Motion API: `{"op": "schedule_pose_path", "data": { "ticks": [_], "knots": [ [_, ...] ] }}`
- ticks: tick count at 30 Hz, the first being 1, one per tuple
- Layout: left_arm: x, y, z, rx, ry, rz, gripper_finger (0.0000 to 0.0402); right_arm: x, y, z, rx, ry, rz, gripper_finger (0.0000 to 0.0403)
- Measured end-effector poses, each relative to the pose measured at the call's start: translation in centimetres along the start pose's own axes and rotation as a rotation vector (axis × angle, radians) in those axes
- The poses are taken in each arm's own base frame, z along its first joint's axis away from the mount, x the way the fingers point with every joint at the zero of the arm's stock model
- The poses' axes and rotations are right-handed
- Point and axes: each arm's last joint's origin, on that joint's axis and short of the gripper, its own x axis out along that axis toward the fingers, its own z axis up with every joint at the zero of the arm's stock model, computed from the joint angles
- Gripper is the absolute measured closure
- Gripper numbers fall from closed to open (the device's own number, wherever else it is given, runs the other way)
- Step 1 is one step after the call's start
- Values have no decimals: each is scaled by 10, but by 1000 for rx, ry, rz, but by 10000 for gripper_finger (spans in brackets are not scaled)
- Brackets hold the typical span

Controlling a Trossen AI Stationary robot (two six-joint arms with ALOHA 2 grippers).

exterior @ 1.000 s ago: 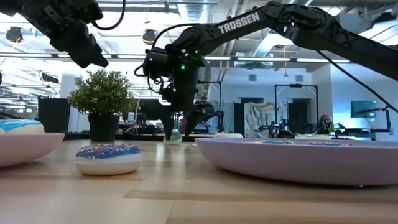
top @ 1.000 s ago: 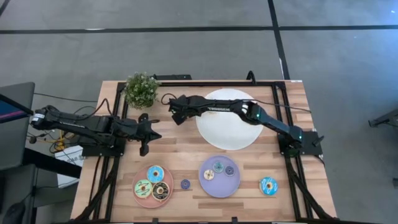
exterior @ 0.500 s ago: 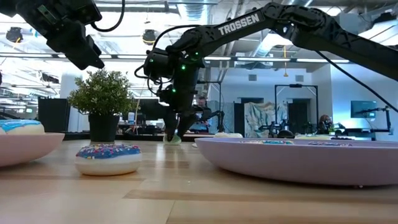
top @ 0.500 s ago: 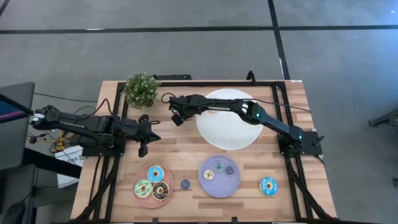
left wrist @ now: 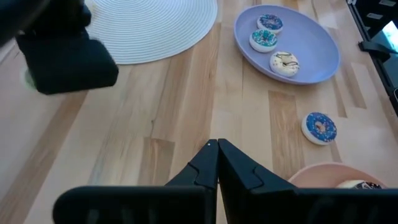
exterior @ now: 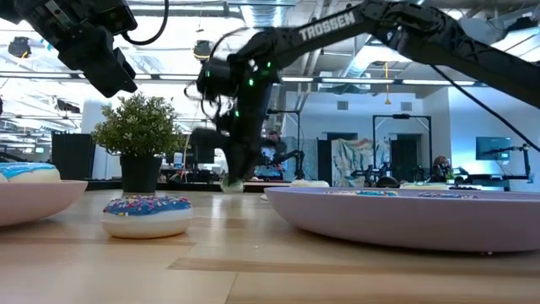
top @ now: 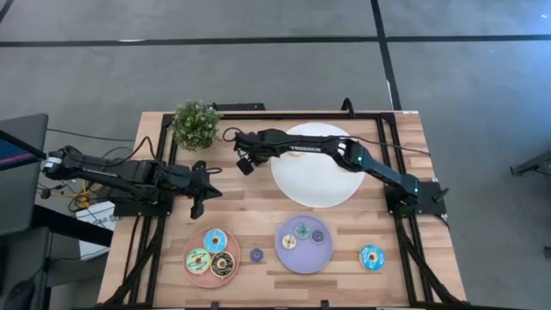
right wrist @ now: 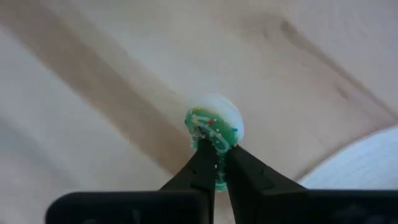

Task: Pick & Place donuts
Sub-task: Put the small green donut on the purple plate

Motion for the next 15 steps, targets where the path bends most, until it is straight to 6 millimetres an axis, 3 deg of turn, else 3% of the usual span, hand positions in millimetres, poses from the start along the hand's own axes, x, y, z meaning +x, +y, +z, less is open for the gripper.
{"op": "schedule_pose_path", "data": {
  "ticks": [7,15],
  "knots": [
    [0,0,0,6,2,1,401,-77,0,-7,-95,99,113,399],
    [0,0,0,28,4,-5,401,-157,28,-63,-273,222,99,400]
  ]
}}
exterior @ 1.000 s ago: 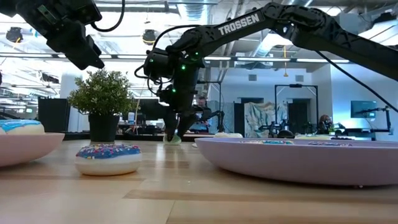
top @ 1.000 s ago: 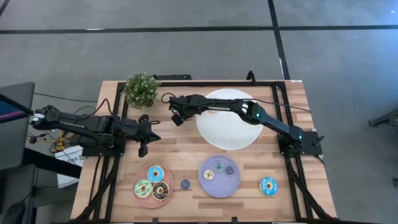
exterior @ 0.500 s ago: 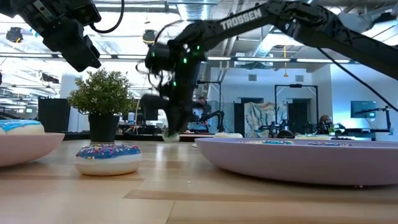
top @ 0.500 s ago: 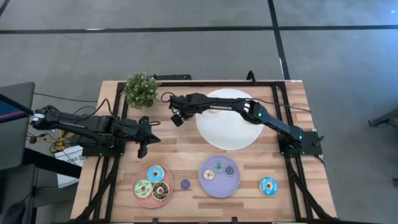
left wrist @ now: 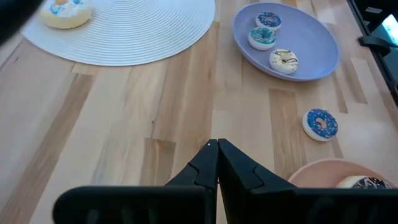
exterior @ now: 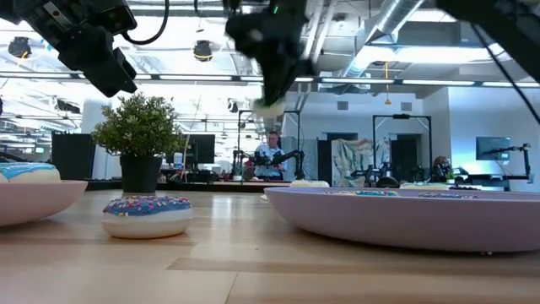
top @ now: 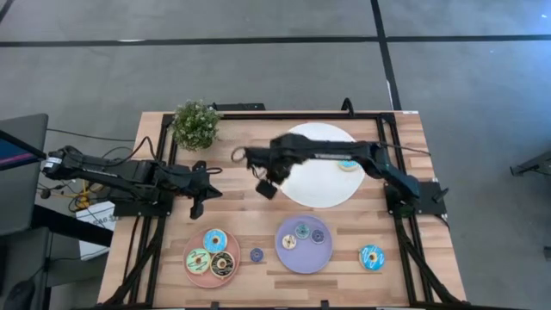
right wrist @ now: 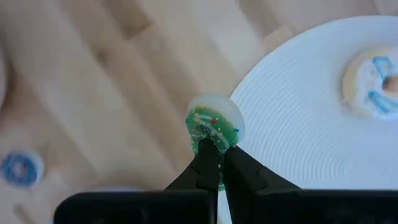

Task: Pick & Place donuts
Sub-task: Put the small green donut on the purple plate

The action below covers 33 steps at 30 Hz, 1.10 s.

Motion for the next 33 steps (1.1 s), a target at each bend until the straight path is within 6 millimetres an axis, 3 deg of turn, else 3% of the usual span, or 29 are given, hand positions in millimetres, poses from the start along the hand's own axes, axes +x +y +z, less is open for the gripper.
{"op": "schedule_pose_path", "data": {
  "ticks": [5,10,19,26,33],
  "knots": [
    [0,-1,0,17,7,-30,401,-14,30,-44,22,3,20,402],
    [0,-1,0,28,8,-36,401,-15,45,-98,164,-34,53,402],
    [0,-1,0,67,5,-37,401,26,83,-188,468,-55,241,403],
    [0,-1,1,80,-1,-38,401,48,107,-222,529,14,178,399],
    [0,-1,2,112,-13,-39,401,70,114,-225,519,30,133,384]
  ]
}}
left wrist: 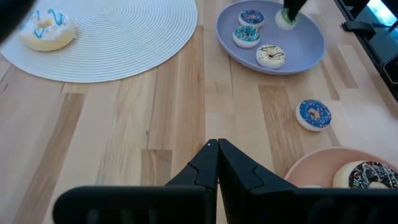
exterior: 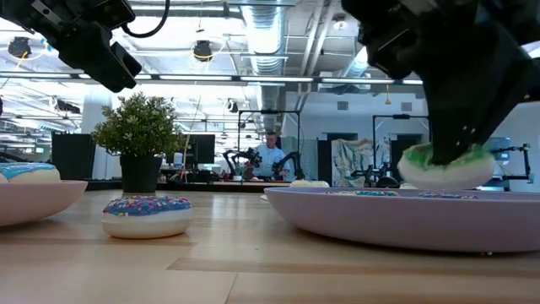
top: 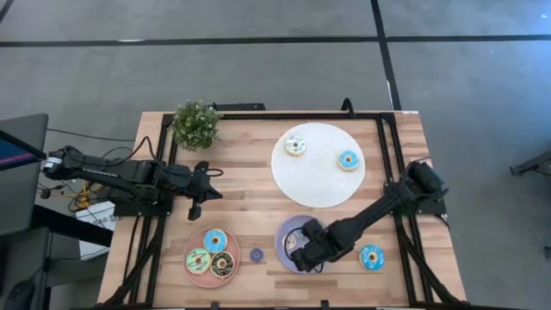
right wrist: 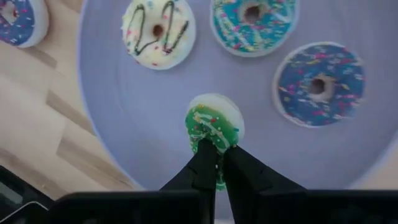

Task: Pick & Place donuts
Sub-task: Put the small green donut on the purple plate, then put the big white donut on the pink plate

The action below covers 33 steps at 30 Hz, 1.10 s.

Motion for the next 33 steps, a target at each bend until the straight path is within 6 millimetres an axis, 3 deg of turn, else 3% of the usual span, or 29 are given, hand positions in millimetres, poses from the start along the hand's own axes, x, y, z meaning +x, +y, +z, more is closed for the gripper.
{"op": "schedule_pose_path", "data": {
  "ticks": [8,20,33],
  "knots": [
    [0,0,0,-8,1,0,401,6,2,-1,-30,2,0,393],
    [0,0,0,-10,1,0,401,7,2,-1,-36,1,-2,339],
    [0,-1,0,-22,5,-27,401,6,-2,-2,-38,28,-34,334]
  ]
}}
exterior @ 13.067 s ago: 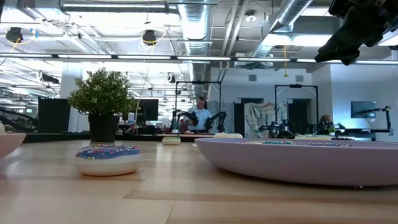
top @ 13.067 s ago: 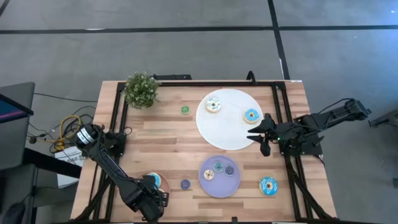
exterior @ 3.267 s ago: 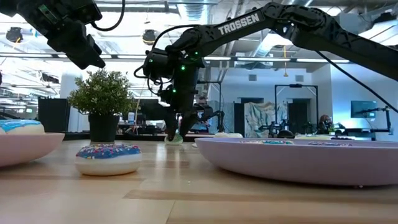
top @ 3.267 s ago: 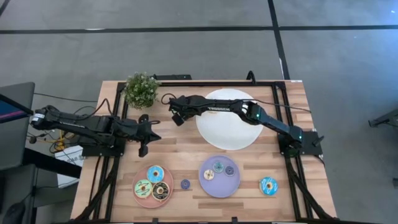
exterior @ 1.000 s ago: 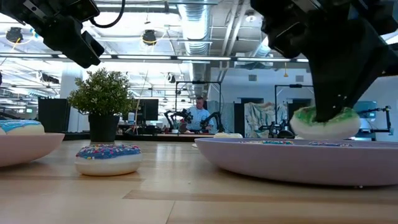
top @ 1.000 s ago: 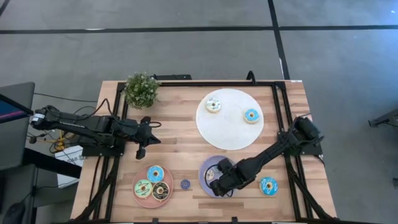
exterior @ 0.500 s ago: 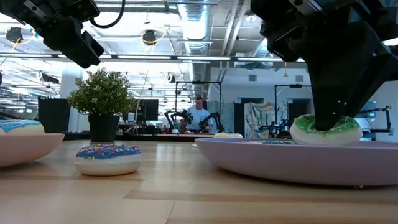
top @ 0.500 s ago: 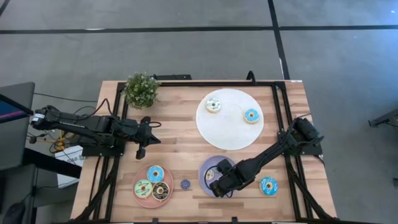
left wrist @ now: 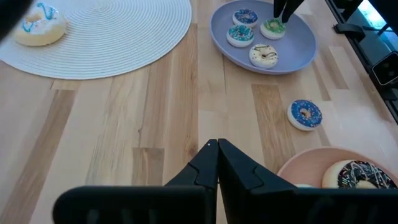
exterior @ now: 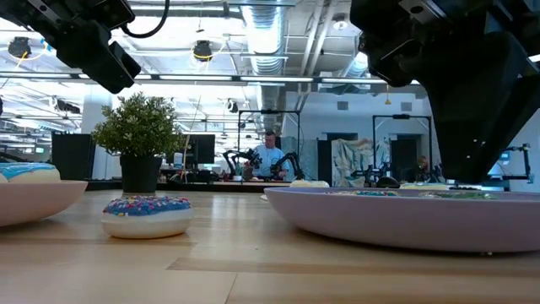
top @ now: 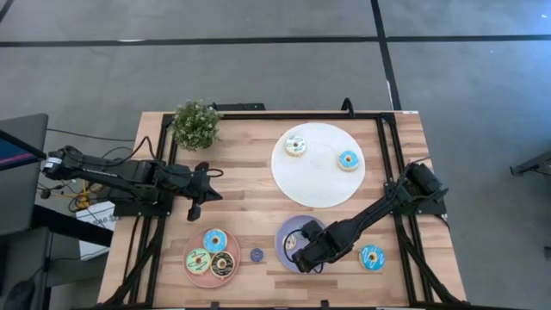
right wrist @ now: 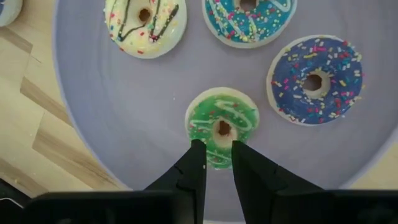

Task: Pick & Place donuts
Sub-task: Put the big white donut on the pink plate

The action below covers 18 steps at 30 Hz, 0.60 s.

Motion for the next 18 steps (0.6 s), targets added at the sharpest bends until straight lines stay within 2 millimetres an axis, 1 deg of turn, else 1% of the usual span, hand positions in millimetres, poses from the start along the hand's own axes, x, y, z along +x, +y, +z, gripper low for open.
{"op": "schedule_pose_path", "data": {
  "ticks": [4,7,18],
  "knots": [
    [0,0,0,-12,0,0,401,-1,0,0,7,1,5,331],
    [0,0,0,-16,0,0,401,-6,0,0,8,2,13,318],
    [0,0,0,-19,0,0,401,-55,-19,3,4,-10,1,227]
  ]
}}
